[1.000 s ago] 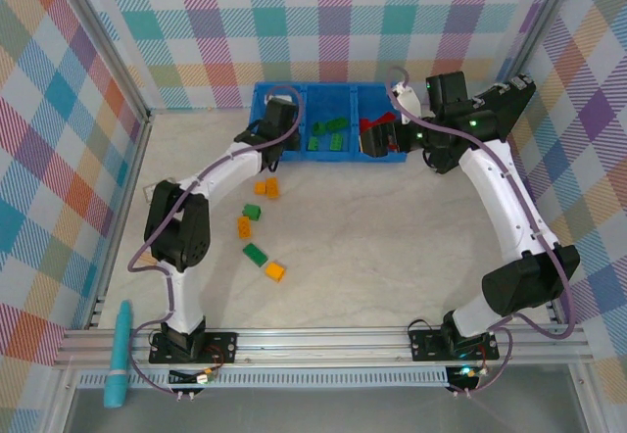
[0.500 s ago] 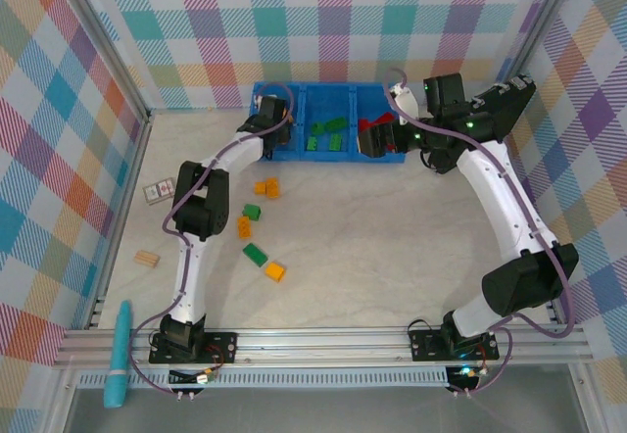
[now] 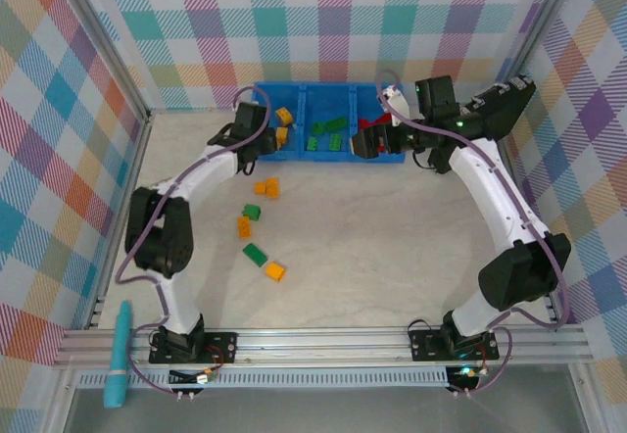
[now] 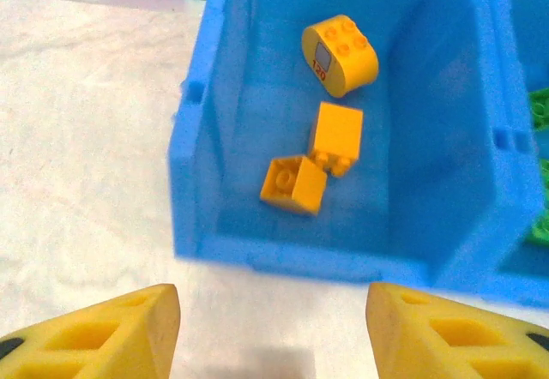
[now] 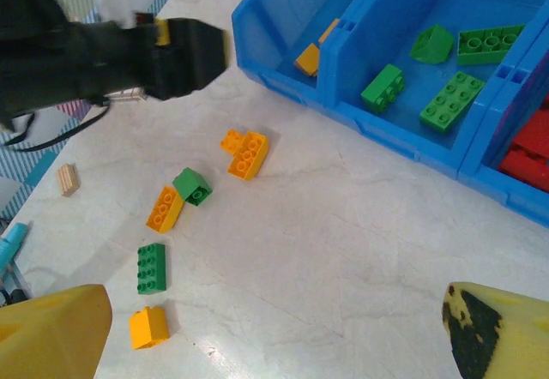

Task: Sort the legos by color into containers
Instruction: Place the lego in the container, then pick up the lego from the middle-left of the table.

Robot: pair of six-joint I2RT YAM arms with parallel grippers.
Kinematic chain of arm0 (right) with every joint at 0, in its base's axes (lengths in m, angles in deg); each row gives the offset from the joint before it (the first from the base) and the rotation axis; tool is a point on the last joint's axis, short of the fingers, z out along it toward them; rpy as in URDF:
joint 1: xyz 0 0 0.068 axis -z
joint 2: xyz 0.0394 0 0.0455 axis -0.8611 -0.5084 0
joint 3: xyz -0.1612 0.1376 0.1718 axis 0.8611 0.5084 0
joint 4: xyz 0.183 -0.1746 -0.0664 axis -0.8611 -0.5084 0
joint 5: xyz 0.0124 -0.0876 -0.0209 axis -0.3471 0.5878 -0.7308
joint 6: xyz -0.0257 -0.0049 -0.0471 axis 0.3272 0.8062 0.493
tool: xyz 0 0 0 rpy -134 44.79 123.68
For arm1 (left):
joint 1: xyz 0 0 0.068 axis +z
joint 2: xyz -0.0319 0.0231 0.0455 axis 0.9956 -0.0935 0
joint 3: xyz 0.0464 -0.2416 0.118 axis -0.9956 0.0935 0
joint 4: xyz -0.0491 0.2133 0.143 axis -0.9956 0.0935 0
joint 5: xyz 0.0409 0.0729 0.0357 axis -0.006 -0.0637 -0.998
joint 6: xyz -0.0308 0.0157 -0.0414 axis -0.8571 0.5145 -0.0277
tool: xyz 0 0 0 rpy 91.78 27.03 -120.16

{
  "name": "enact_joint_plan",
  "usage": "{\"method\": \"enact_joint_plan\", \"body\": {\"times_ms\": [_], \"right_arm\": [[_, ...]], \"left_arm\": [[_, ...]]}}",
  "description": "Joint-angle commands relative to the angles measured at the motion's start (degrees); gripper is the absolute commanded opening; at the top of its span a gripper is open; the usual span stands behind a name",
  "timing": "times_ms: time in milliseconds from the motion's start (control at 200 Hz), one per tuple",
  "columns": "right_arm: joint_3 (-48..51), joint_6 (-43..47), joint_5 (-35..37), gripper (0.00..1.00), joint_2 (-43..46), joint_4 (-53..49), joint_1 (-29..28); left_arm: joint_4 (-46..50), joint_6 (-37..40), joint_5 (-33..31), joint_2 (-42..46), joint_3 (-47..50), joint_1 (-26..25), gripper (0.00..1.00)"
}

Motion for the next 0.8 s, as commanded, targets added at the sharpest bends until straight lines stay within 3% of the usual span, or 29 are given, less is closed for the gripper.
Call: {"method": "enact_joint_plan", "body": {"times_ms": [0,230,455,625,795], "right_arm": [[0.4,0.1,-2.3,0.99,-0.5,1.4,-0.4],[1.5,-0.2,-2.1,0.99,-0.2,1.9,-0.6],[2.4,-0.9,-2.2,0.99,-0.7,3.5,-1.2],[1.5,-1.0,-1.8,0.99,-1.4,3.4,-2.4],[0.8,-1.0,-1.0,0.99,-1.6,3.1,-3.9]], "left_arm": [[9.2,-3.5,2.1,6.0,5.4,-3.0,0.59],[22.3,-9.6,3.9,20.1,17.8,-11.9,0.62],[26.3,-15.5,-3.9,33.3,30.4,-24.9,0.63],[26.6,-22.6,-3.3,39.0,37.7,-28.9,0.63],[25.3,-30.5,-1.7,38.8,42.0,-32.6,0.63]]}}
